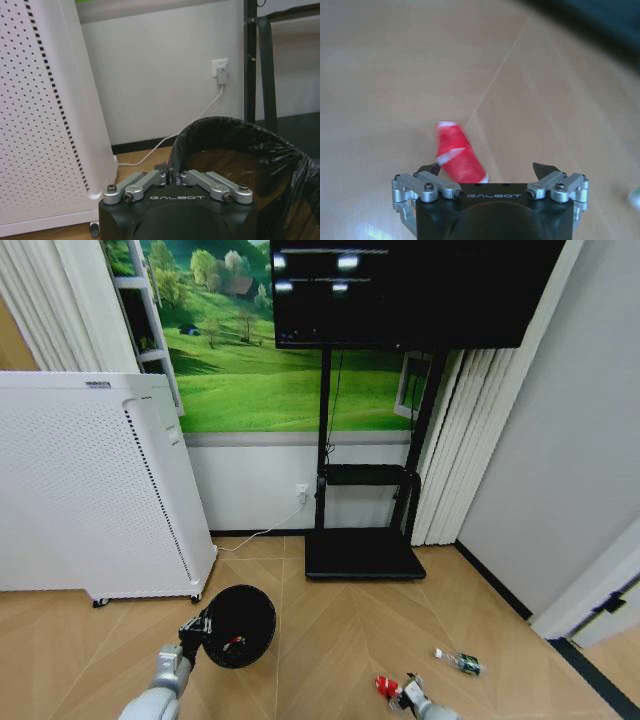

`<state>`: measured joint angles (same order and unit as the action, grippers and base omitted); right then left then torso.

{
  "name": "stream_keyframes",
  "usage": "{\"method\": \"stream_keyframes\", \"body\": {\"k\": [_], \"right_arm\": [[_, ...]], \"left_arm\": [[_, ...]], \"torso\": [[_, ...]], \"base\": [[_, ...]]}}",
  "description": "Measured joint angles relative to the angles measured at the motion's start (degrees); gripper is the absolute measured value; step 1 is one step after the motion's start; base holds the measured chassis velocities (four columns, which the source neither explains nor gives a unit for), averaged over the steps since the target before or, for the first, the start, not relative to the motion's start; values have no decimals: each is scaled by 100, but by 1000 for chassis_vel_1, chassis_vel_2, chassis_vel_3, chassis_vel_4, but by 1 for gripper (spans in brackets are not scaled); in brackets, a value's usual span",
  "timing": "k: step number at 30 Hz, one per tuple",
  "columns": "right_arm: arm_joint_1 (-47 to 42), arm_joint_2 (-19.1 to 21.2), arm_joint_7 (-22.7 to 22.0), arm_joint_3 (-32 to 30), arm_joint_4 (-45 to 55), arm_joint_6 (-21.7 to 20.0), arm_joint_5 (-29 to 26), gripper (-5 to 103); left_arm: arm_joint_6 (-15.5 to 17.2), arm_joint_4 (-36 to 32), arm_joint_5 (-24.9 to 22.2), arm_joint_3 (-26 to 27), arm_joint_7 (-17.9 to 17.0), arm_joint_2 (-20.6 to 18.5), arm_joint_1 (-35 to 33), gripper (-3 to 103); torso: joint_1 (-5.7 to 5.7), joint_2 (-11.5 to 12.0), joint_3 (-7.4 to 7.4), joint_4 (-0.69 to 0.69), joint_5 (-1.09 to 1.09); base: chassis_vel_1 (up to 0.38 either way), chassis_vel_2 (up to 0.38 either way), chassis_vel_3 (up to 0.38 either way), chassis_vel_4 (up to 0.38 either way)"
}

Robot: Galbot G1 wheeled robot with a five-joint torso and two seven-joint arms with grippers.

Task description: Pick up the trash bin and place the garbage on the floor into it.

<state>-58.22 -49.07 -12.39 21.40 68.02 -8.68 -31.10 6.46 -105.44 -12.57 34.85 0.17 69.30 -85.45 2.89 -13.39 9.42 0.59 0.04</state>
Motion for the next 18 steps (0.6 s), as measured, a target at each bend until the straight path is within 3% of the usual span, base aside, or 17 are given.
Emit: {"method": "stream_keyframes", "body": {"k": [1, 3, 7, 18], "right_arm": [[-50, 21, -42, -100, 157, 8, 0, 100], [-56, 16, -67, -155, 206, 26, 12, 100], [-44, 18, -118, -207, 152, 63, 29, 100], [78, -110, 16, 148, -394, 105, 122, 100]], "left_arm": [[-1, 7, 3, -27, 1, 21, 4, 6], [0, 8, 14, -53, 8, 36, 4, 6], [-12, 1, 34, -86, 8, 53, 3, 6], [-29, 51, 46, -77, 8, 40, 17, 6]], "torso": [[1, 1, 2, 5, -3], [1, 0, 1, 5, 5], [0, -1, 0, 6, -5], [-1, -3, -1, 6, -4]], "base": [[0, 0, 0, 0], [0, 0, 0, 0], [0, 0, 0, 0], [0, 0, 0, 0]]}}
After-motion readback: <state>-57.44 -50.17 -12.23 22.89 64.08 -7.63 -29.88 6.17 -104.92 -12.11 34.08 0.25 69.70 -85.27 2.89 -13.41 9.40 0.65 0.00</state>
